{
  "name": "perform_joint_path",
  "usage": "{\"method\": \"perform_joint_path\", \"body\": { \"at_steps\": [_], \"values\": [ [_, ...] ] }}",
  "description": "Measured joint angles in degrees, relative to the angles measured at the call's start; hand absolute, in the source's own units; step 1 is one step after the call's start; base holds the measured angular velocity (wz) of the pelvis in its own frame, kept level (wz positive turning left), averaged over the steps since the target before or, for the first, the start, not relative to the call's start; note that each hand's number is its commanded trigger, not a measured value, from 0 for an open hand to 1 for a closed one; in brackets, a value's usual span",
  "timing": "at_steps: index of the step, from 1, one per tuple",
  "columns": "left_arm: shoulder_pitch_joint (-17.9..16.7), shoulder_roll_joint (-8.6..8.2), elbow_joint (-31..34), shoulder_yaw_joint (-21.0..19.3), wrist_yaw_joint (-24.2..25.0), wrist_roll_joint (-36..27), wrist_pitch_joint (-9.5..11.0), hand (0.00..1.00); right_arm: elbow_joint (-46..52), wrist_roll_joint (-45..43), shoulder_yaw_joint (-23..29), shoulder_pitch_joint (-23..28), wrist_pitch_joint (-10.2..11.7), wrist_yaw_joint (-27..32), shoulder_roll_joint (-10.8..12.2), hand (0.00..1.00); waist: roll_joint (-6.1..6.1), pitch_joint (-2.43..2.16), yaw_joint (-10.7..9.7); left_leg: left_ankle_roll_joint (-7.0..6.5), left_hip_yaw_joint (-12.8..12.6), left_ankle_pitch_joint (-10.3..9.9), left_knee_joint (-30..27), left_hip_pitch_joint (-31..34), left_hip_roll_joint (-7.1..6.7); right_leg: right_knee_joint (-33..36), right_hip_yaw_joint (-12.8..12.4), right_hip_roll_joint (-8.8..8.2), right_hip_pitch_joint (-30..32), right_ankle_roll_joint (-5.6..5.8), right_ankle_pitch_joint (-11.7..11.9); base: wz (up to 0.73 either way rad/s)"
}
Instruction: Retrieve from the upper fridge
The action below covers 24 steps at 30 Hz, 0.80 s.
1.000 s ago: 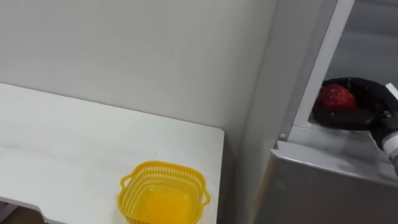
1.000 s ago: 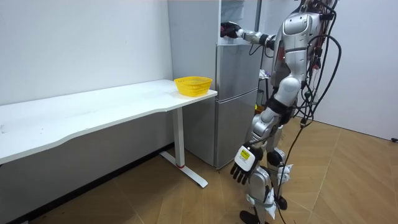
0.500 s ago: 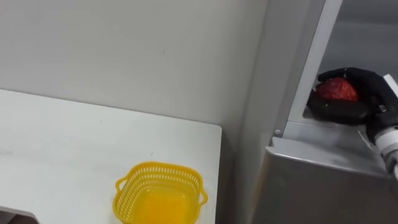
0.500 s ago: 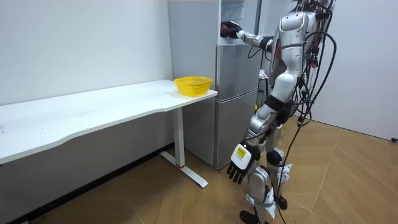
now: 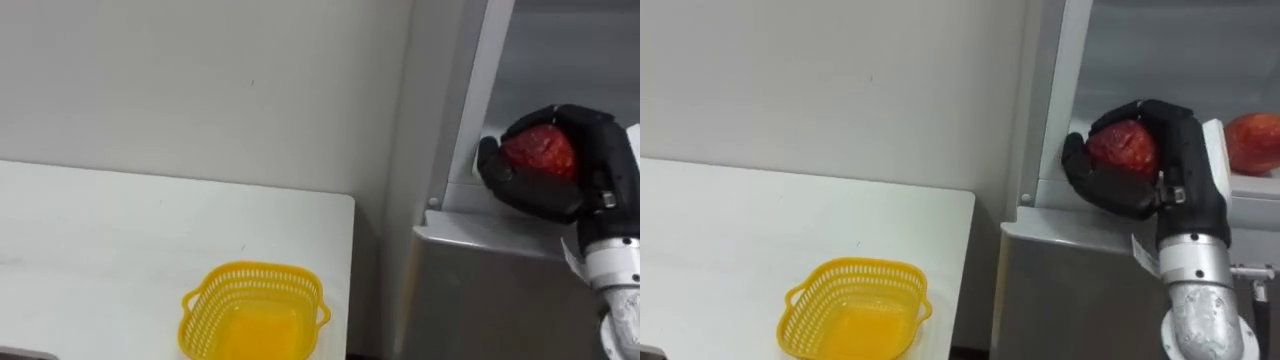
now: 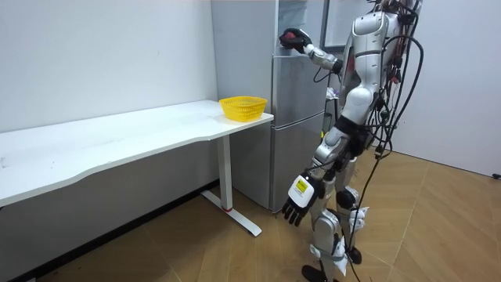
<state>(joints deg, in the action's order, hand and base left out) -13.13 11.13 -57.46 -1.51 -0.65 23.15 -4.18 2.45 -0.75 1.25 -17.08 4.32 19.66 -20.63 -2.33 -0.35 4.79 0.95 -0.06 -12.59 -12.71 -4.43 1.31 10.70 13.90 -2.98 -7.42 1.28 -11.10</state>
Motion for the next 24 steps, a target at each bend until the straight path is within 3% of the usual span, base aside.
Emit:
{"method": "perform_joint_path", "body": {
  "at_steps": [4, 8, 13, 16, 20, 24],
  "values": [
    [0.1, -0.66, -2.1, -0.1, -0.2, 0.0, 0.8, 0.0, 2.5, -5.1, 0.0, 0.3, 0.2, 1.5, 0.8, 1.0, 0.06, 0.04, 0.0, -0.02, -0.9, 0.0, 0.1, -0.2, 0.0, 0.0, -1.1, -0.01, 0.2, 0.0, 0.0, -0.12],
    [0.8, -1.43, -4.1, 0.0, 0.0, -0.3, 0.8, 0.0, 5.9, -9.3, 0.0, 0.4, 1.7, 2.7, 1.1, 1.0, -0.23, 0.32, -0.4, -0.02, -1.0, 0.0, 0.2, -0.2, 0.05, 0.0, -1.2, 0.06, 0.2, -0.01, 0.0, 0.0],
    [2.0, -1.39, -5.3, 1.1, 0.2, -1.1, 1.1, 0.0, 10.2, -14.0, -0.2, 0.5, 3.2, 4.0, 3.4, 1.0, -0.81, 0.54, -0.4, -0.01, -1.3, 0.0, 1.0, -0.3, 0.09, 0.0, -1.4, 0.11, 0.5, -0.02, 0.0, -0.03],
    [2.3, -1.15, -5.6, 2.5, 0.1, -1.2, 2.1, 0.0, 11.5, -18.8, -2.6, 0.9, 4.4, 5.4, 3.6, 1.0, -1.05, 0.47, -0.1, -0.02, -1.4, 0.0, 1.0, -0.3, 0.06, 0.0, -1.6, 0.1, 0.5, -0.03, 0.0, -0.03],
    [2.9, -0.52, -5.4, 4.2, 0.1, -1.1, 2.7, 0.0, 14.0, -23.6, -7.9, 1.8, 4.6, 4.7, 3.5, 1.0, -1.54, 0.55, 0.3, -0.02, -1.1, 0.0, 1.0, -0.2, 0.05, -0.1, -1.4, 0.11, 0.9, -0.02, 0.0, 0.0],
    [3.9, 0.23, -5.5, 5.8, 0.2, -1.1, 2.9, 0.0, 14.0, -25.4, -9.8, 1.6, 4.6, 2.6, 3.5, 1.0, -2.22, 0.59, 1.8, -0.02, -1.0, 0.0, 1.0, -0.1, 0.05, -0.1, -1.2, 0.08, 1.0, -0.02, 0.0, 0.0]
  ]
}}
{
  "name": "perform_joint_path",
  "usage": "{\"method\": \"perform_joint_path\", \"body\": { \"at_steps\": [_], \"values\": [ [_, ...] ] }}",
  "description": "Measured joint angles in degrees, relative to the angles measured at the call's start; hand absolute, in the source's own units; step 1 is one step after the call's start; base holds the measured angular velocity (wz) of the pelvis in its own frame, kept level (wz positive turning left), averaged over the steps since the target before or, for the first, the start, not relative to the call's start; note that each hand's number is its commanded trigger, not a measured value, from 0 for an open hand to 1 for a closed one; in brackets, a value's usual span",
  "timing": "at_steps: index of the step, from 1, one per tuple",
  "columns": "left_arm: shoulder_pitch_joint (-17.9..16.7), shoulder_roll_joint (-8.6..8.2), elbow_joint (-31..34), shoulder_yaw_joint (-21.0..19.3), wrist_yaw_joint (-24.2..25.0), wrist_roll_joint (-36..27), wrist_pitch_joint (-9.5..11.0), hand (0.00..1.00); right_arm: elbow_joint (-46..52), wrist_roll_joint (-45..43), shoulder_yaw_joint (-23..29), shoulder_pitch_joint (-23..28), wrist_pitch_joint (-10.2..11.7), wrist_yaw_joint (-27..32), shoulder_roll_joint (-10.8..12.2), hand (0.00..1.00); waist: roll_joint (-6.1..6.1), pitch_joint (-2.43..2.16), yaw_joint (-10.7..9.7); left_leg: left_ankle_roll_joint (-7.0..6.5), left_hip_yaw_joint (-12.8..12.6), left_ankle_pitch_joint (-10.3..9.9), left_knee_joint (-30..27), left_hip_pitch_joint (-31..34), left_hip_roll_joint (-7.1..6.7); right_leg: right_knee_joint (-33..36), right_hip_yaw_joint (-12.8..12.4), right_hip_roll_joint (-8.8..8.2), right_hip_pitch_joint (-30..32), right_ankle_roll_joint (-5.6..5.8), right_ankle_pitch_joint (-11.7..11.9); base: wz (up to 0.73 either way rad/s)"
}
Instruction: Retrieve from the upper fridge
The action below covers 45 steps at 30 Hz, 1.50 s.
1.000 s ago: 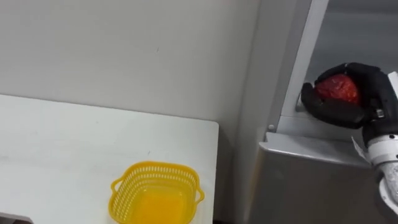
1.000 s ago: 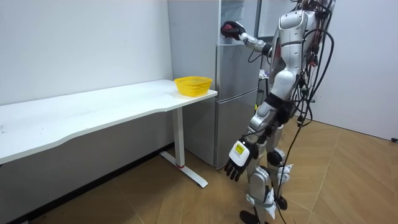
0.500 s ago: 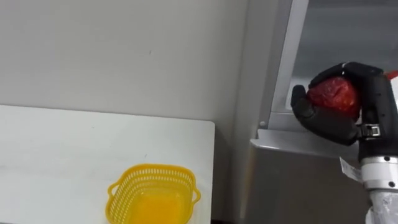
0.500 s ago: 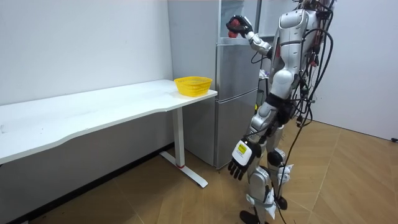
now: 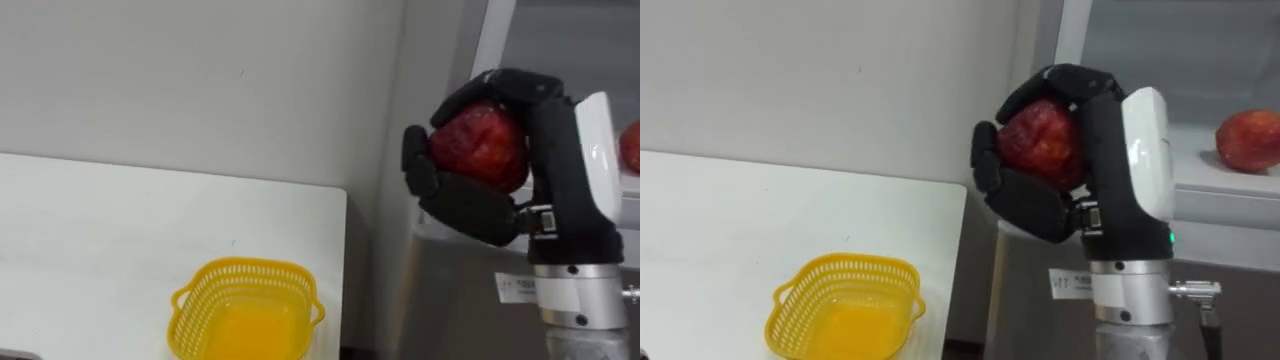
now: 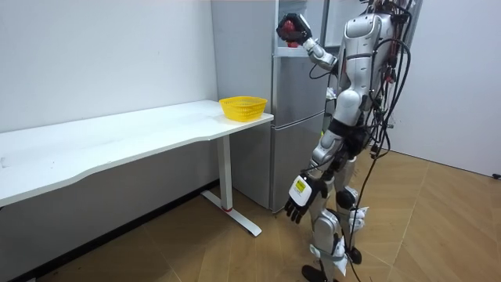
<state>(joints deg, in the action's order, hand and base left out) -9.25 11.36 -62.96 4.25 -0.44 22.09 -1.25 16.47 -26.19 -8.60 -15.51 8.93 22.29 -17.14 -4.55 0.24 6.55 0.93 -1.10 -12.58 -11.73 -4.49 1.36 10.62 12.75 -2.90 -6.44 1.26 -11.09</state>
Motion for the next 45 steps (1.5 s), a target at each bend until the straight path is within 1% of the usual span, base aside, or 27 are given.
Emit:
{"method": "perform_joint_path", "body": {
  "at_steps": [1, 2, 4, 6, 7, 9, 11, 13, 14, 16, 17, 18, 20, 22, 23, 24, 25, 26, 28, 31, 33, 34, 37, 40, 41, 43, 45],
  "values": [
    [0.3, 0.26, 0.0, 0.5, 0.1, 0.0, 0.0, 0.0, 0.0, -1.1, -0.4, -0.3, 0.1, -0.7, 0.0, 1.0, -0.19, 0.07, 0.3, 0.0, 0.0, 0.0, 0.0, 0.0, 0.01, 0.0, 0.0, 0.0, 0.0, 0.0, 0.0, 0.0],
    [0.5, 0.5, 0.0, 0.5, 0.3, 0.0, 0.0, 0.0, 0.0, -1.7, -1.3, -0.6, 0.1, -1.4, 0.0, 1.0, -0.4, 0.12, 1.0, 0.0, 0.1, 0.0, 0.0, -0.1, 0.01, 0.0, 0.0, 0.0, -0.1, 0.0, 0.0, 0.0],
    [0.6, 0.75, -0.1, 0.5, 0.8, 0.0, 0.0, 0.0, 0.0, -3.4, -2.8, -1.0, 0.2, -2.4, -0.4, 1.0, -0.69, 0.17, 1.6, 0.0, 0.3, 0.0, 0.0, 0.0, 0.01, 0.0, 0.0, 0.02, -0.2, 0.0, 0.0, 0.0],
    [0.7, 0.75, 0.0, 0.5, 1.0, 0.2, 0.0, 0.0, 0.0, -5.7, -4.4, -2.3, 0.1, -3.9, -0.4, 1.0, -0.83, 0.18, 2.0, 0.0, 0.3, 0.0, 0.0, 0.1, -0.01, 0.0, 0.0, 0.01, -0.1, 0.0, 0.0, 0.0],
    [0.7, 0.77, 0.1, 0.4, 1.1, 0.7, 0.0, 0.0, -0.3, -6.8, -5.5, -3.7, 0.1, -5.0, -0.6, 1.0, -0.89, 0.2, 2.2, 0.0, 0.2, 0.0, 0.0, 0.2, -0.01, 0.0, 0.1, -0.01, 0.0, 0.0, 0.0, 0.0],
    [1.0, 0.78, 0.1, 0.4, 1.1, 1.1, 0.0, 0.0, -0.9, -7.4, -6.2, -5.5, 0.1, -6.1, -0.6, 1.0, -1.03, 0.21, 3.2, 0.0, 0.3, 0.0, 0.0, 0.2, -0.01, 0.0, 0.1, 0.0, 0.0, 0.0, 0.0, 0.0],
    [1.2, 1.11, 0.1, 0.4, 1.4, 1.2, 0.0, 0.0, -2.7, -7.6, -7.8, -8.0, -0.2, -6.2, -0.7, 1.0, -1.42, 0.23, 4.1, 0.04, 0.7, 0.0, 0.0, 0.4, 0.0, 0.0, 0.7, -0.02, -0.1, 0.0, 0.0, 0.09],
    [1.5, 1.47, 0.1, 0.4, 1.9, 1.2, 0.0, 0.0, -3.4, -7.7, -8.7, -8.9, -0.2, -6.3, -0.6, 1.0, -1.96, 0.28, 4.5, 0.1, 1.7, 0.1, -0.1, 0.8, -0.07, 0.0, 1.8, -0.06, -0.1, 0.0, 0.0, 0.21],
    [1.6, 1.57, 0.1, 0.4, 2.0, 1.2, 0.0, 0.0, -4.0, -7.8, -9.1, -9.3, -0.2, -6.3, -0.6, 1.0, -2.12, 0.35, 4.9, 0.15, 1.9, 0.2, -0.1, 0.8, -0.09, 0.0, 1.8, -0.04, -0.1, 0.0, 0.0, 0.18],
    [1.9, 1.66, 0.1, 0.4, 2.1, 1.2, 0.0, 0.0, -8.2, -9.1, -11.2, -11.7, -0.3, -6.3, -0.6, 1.0, -2.56, 0.61, 5.6, 0.19, 2.7, 0.2, -0.2, 0.8, -0.15, -0.1, 2.4, -0.01, -0.4, 0.0, 0.0, 0.15],
    [2.0, 1.69, 0.1, 0.4, 2.1, 1.2, 0.0, 0.0, -9.2, -9.4, -11.5, -11.8, -0.3, -6.3, -0.5, 1.0, -2.64, 0.61, 5.9, 0.19, 2.9, 0.2, -0.2, 0.8, -0.21, -0.1, 2.7, -0.03, -0.6, 0.0, 0.0, 0.22],
    [2.1, 1.73, 0.1, 0.4, 2.1, 1.2, 0.0, 0.0, -11.2, -10.7, -12.5, -11.9, -0.5, -6.3, -0.5, 1.0, -2.65, 0.61, 6.6, 0.18, 3.1, 0.2, -0.3, 0.8, -0.23, -0.1, 3.2, -0.09, -0.8, 0.0, 0.0, 0.16],
    [2.1, 1.7, 0.1, 0.5, 2.0, 1.2, -0.1, 0.0, -15.8, -12.5, -14.6, -12.0, -0.9, -6.4, -0.3, 1.0, -2.53, 0.74, 7.9, 0.17, 3.3, 0.2, -0.3, 0.9, -0.27, -0.1, 3.2, -0.13, -0.9, 0.0, 0.0, 0.07],
    [2.0, 1.7, 0.1, 0.5, 2.0, 1.2, -0.1, 0.0, -19.6, -12.9, -15.6, -12.1, -1.1, -7.0, -0.2, 1.0, -2.46, 0.8, 8.1, 0.17, 3.8, 0.2, -0.4, 1.1, -0.32, -0.2, 3.4, -0.13, -0.8, 0.0, 0.0, 0.1],
    [1.8, 1.7, 0.0, 0.5, 2.0, 1.1, -0.1, 0.0, -21.6, -12.8, -15.8, -12.1, -1.5, -7.5, -0.2, 1.0, -2.33, 0.89, 8.4, 0.17, 4.0, 0.2, -0.6, 1.5, -0.33, -0.2, 3.6, -0.13, -0.7, 0.0, 0.0, 0.12],
    [1.8, 1.7, 0.0, 0.5, 2.0, 1.1, -0.2, 0.0, -22.5, -12.8, -15.9, -12.1, -1.7, -7.6, -0.2, 1.0, -2.27, 0.93, 8.4, 0.18, 4.1, 0.2, -0.6, 1.7, -0.34, -0.2, 3.8, -0.13, -0.6, 0.0, 0.0, 0.11],
    [1.8, 1.66, 0.0, 0.5, 2.0, 1.0, -0.4, 0.0, -23.5, -12.9, -15.9, -12.1, -2.3, -8.0, -0.3, 1.0, -2.08, 1.07, 8.4, 0.18, 4.4, 0.2, -0.9, 2.1, -0.36, -0.2, 4.3, -0.16, -0.4, 0.0, 0.0, 0.1],
    [1.8, 1.56, 0.1, 0.5, 2.0, 0.9, -0.6, 0.0, -24.4, -12.9, -15.9, -12.1, -2.8, -8.2, -0.3, 1.0, -2.02, 1.09, 8.4, 0.18, 4.5, 0.2, -1.0, 2.1, -0.36, -0.2, 4.7, -0.17, -0.4, 0.0, 0.0, 0.09],
    [1.8, 1.45, 0.1, 0.4, 2.1, 1.1, -1.0, 0.0, -25.6, -12.9, -15.9, -12.1, -2.8, -8.2, -0.3, 1.0, -1.66, 1.29, 8.6, 0.19, 4.7, 0.3, -1.0, 2.2, -0.36, -0.2, 4.7, -0.17, -0.4, 0.01, 0.0, 0.04],
    [1.8, 1.44, 0.7, 0.4, 2.3, 1.2, -1.4, 0.0, -28.5, -12.8, -15.9, -12.1, -3.2, -8.8, -0.6, 1.0, -1.51, 1.23, 8.6, 0.19, 5.3, 0.3, -1.0, 2.2, -0.48, -0.2, 5.0, -0.24, -0.5, 0.02, 0.0, 0.06],
    [1.8, 1.43, 1.1, 0.5, 2.3, 1.2, -1.4, 0.0, -31.2, -12.8, -15.9, -12.2, -4.0, -8.8, -0.8, 1.0, -1.7, 1.1, 8.7, 0.14, 6.0, 0.3, -1.0, 2.2, -0.7, -0.2, 5.7, -0.4, -0.7, 0.03, 0.0, 0.15],
    [1.9, 1.4, 1.1, 0.5, 2.3, 1.2, -1.4, 0.0, -33.9, -12.8, -15.9, -12.5, -4.3, -8.8, -0.8, 1.0, -1.94, 0.93, 8.7, 0.03, 6.4, 0.5, -1.0, 2.2, -0.96, -0.2, 6.2, -0.61, -0.9, 0.05, 0.0, 0.18],
    [1.9, 1.45, 1.1, 0.8, 2.3, 1.2, -1.4, 0.0, -40.0, -12.8, -15.9, -13.7, -5.9, -9.7, -0.8, 1.0, -2.42, 0.68, 9.6, -0.13, 6.7, 0.6, -1.0, 2.2, -1.27, -0.1, 6.4, -0.87, -1.2, 0.06, 0.0, 0.08],
    [1.9, 1.46, 1.2, 0.8, 2.3, 1.2, -2.0, 0.0, -45.2, -11.9, -15.9, -15.4, -6.0, -9.9, -0.6, 1.0, -2.88, 0.71, 9.9, -0.23, 7.2, 0.7, -1.0, 2.2, -1.46, -0.1, 6.6, -1.0, -1.4, 0.06, 0.0, 0.09],
    [1.9, 1.46, 1.2, 0.8, 2.3, 1.2, -2.1, 0.0, -45.8, -11.9, -15.9, -15.5, -6.1, -10.0, -0.6, 1.0, -2.95, 0.71, 10.1, -0.24, 7.4, 0.7, -1.0, 2.2, -1.48, -0.1, 6.7, -1.02, -1.4, 0.06, 0.0, 0.09],
    [1.9, 1.46, 1.5, 0.8, 2.4, 1.2, -2.1, 0.0, -47.1, -11.8, -15.9, -15.5, -6.1, -10.1, -0.6, 1.0, -3.03, 0.74, 10.9, -0.26, 7.6, 0.7, -1.2, 2.3, -1.53, -0.1, 7.0, -1.05, -1.5, 0.06, 0.0, 0.06],
    [1.9, 1.47, 1.8, 0.8, 2.5, 1.2, -2.1, 0.0, -47.4, -11.8, -15.9, -15.5, -6.1, -10.4, -0.6, 1.0, -3.0, 0.76, 11.0, -0.25, 7.7, 0.7, -1.5, 2.6, -1.57, -0.1, 7.2, -1.06, -1.5, 0.06, 0.0, 0.06]
  ]
}}
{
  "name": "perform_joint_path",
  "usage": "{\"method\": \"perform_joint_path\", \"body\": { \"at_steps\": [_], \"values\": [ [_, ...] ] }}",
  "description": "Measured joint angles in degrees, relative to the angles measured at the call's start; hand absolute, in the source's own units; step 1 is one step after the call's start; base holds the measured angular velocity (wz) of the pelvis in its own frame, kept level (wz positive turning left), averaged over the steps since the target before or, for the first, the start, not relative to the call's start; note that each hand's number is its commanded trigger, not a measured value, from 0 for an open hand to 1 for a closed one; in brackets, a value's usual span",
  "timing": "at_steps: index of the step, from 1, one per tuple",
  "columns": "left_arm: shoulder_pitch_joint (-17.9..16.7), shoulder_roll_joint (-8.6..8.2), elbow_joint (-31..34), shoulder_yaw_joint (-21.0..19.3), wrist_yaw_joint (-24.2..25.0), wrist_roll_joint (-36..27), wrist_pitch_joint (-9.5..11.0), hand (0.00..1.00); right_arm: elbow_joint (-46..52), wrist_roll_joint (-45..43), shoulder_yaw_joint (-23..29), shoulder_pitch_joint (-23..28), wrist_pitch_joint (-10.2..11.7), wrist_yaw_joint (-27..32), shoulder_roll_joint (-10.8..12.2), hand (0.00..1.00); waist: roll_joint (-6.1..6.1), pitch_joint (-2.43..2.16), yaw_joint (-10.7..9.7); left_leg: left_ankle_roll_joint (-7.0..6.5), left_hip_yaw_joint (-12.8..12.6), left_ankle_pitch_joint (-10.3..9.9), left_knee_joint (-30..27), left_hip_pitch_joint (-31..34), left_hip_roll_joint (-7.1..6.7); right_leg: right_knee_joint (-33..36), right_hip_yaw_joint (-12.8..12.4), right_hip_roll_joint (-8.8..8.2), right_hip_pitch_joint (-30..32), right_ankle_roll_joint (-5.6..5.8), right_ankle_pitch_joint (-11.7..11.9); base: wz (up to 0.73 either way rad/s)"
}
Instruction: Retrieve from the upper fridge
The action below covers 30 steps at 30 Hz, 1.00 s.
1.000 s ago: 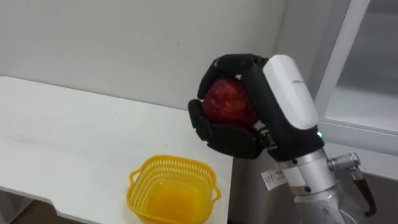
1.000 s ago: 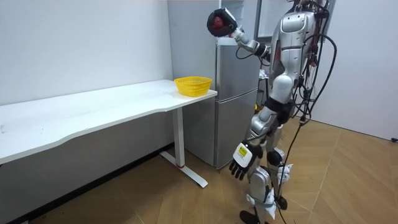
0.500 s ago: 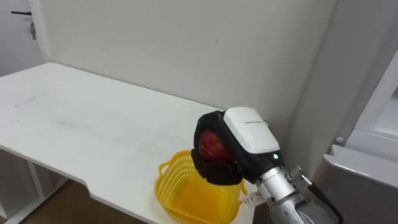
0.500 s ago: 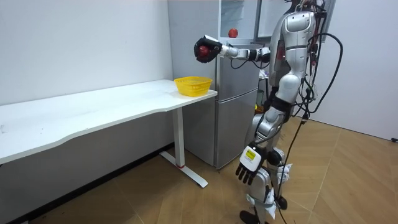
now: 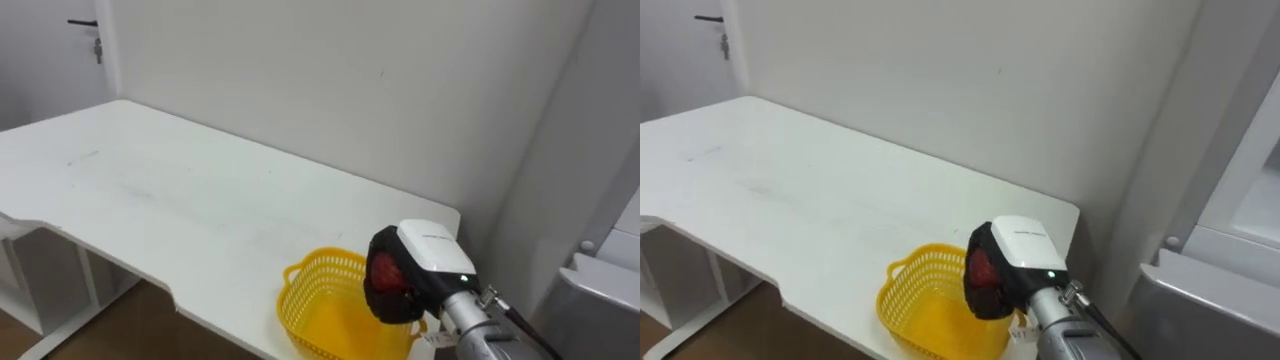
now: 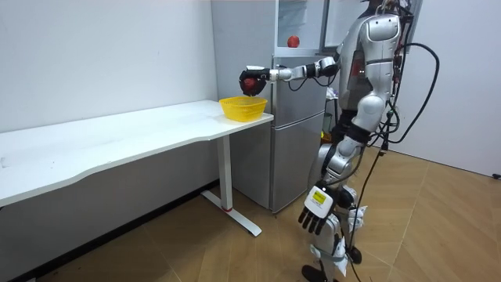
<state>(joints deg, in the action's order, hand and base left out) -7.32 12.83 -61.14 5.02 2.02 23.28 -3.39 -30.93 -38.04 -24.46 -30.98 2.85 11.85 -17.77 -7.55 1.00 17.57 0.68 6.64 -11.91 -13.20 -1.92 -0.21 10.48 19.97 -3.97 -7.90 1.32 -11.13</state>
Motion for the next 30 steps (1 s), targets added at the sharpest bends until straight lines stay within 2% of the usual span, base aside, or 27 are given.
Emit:
{"method": "perform_joint_path", "body": {
  "at_steps": [6, 13, 14, 15, 16, 23, 30],
  "values": [
    [0.1, 0.01, 0.5, 0.0, 0.3, -0.1, 0.0, 0.0, -0.1, 0.0, 0.0, 0.0, 0.2, -0.1, 0.0, 1.0, 0.08, 0.16, 0.0, -0.04, 0.0, 0.1, -0.3, 0.3, -0.19, -0.1, 0.5, -0.15, 0.0, 0.01, 0.0, 0.02],
    [0.5, 0.07, 0.5, 0.0, 1.1, -0.1, 0.0, 0.0, -0.2, -0.2, 0.0, -0.1, 0.2, -0.1, 0.1, 1.0, -0.5, 0.31, 0.2, 0.0, 0.0, 0.3, -0.6, 1.5, -0.28, 0.1, 0.6, -0.25, 1.1, 0.03, 0.0, 0.0],
    [0.5, 0.07, 0.4, 0.0, 1.1, -0.1, 0.0, 0.0, -0.2, -0.2, 0.0, -0.1, 0.2, -0.1, 0.1, 0.96, -0.5, 0.31, 0.2, 0.0, 0.0, 0.3, -0.6, 1.5, -0.28, 0.1, 0.6, -0.25, 1.1, 0.03, 0.0, 0.0],
    [0.5, 0.07, 0.5, 0.0, 1.3, -0.1, -0.1, 0.0, -0.2, -0.1, 0.0, -0.1, 0.2, -0.1, 0.1, 0.27, -0.51, 0.31, 0.2, 0.0, 0.0, 0.3, -0.6, 1.5, -0.28, 0.1, 0.5, -0.24, 1.1, 0.03, 0.0, 0.0],
    [0.5, 0.07, 0.5, 0.0, 1.4, -0.1, -0.1, 0.0, -0.2, 0.0, 0.0, -0.2, 0.2, -0.1, 0.1, 0.0, -0.53, 0.31, 0.4, 0.0, 0.0, 0.3, -0.5, 1.6, -0.27, 0.1, 0.5, -0.23, 1.1, 0.03, 0.0, 0.0],
    [0.9, 0.16, 0.5, 0.4, 1.5, 0.0, -0.2, 0.0, -0.4, 0.3, 0.0, -0.2, 0.0, 0.0, 0.2, 0.0, -1.14, 0.45, 1.6, -0.01, -0.1, 0.3, -0.3, 1.6, -0.25, 0.1, 0.4, -0.23, 1.4, 0.04, 0.0, 0.0],
    [0.9, 0.33, 0.5, 0.7, 1.6, 0.0, -0.4, 0.0, -0.2, 0.3, 0.0, -0.6, -0.1, 0.0, 1.5, 0.0, -1.52, 0.47, 1.6, -0.01, 0.0, 0.3, -0.3, 1.8, -0.26, 0.1, 0.5, -0.26, 1.5, 0.04, 0.0, 0.0]
  ]
}}
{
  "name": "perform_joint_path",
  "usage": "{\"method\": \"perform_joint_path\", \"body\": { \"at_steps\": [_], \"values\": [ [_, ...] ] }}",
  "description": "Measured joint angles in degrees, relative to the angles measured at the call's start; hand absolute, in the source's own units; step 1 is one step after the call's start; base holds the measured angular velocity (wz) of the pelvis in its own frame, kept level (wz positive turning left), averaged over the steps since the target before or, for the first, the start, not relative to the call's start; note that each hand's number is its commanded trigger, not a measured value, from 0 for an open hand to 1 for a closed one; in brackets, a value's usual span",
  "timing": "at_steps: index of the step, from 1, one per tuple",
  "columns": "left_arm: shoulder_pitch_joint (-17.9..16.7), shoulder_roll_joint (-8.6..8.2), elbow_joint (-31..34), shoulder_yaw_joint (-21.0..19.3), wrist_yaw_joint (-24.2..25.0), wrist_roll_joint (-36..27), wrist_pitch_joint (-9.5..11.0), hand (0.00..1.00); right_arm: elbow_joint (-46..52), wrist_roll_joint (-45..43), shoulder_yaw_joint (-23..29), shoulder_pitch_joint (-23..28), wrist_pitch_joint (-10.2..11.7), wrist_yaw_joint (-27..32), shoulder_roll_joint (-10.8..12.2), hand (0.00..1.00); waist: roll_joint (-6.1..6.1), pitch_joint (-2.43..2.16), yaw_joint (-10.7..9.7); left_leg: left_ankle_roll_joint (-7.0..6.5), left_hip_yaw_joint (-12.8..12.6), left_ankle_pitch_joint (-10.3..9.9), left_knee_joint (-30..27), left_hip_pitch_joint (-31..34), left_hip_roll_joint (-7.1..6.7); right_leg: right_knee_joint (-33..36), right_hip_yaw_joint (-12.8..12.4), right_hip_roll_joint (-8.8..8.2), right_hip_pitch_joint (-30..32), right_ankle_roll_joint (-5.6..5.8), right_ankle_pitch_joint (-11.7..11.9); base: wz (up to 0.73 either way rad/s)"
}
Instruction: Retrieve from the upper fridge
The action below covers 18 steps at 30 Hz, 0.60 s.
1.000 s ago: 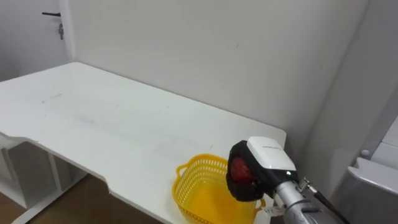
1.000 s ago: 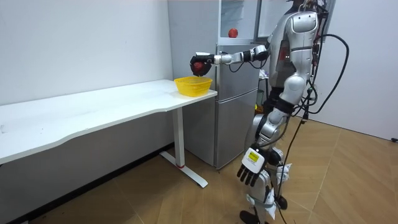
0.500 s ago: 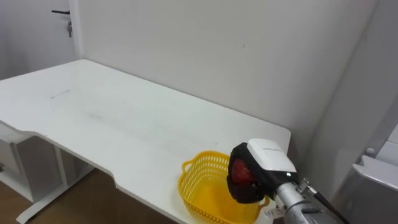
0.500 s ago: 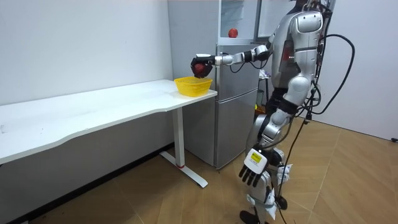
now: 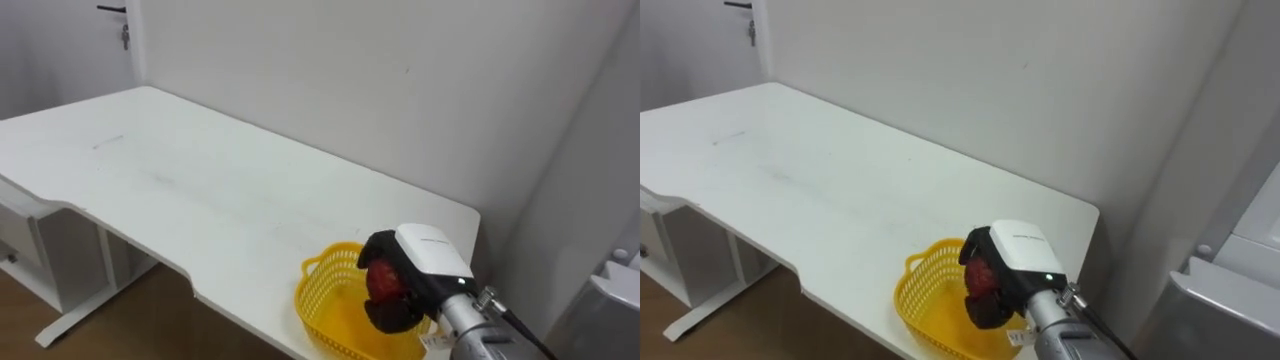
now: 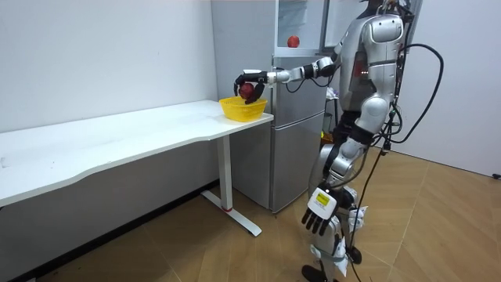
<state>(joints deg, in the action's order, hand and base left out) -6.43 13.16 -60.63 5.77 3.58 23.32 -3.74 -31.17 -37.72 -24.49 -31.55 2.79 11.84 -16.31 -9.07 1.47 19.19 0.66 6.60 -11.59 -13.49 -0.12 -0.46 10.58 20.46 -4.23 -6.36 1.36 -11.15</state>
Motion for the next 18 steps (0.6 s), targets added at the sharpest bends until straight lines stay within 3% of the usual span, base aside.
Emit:
{"method": "perform_joint_path", "body": {
  "at_steps": [18],
  "values": [
    [0.5, 0.0, 0.0, 0.1, -0.3, 0.0, 0.0, 0.0, 0.0, 0.1, 0.0, -1.7, -0.3, 0.1, 1.4, 0.0, 0.09, 0.0, 0.2, 0.0, -0.2, 0.0, -0.1, 0.0, 0.03, 0.0, -0.1, 0.03, 0.0, 0.0, 0.0, 0.0]
  ]
}}
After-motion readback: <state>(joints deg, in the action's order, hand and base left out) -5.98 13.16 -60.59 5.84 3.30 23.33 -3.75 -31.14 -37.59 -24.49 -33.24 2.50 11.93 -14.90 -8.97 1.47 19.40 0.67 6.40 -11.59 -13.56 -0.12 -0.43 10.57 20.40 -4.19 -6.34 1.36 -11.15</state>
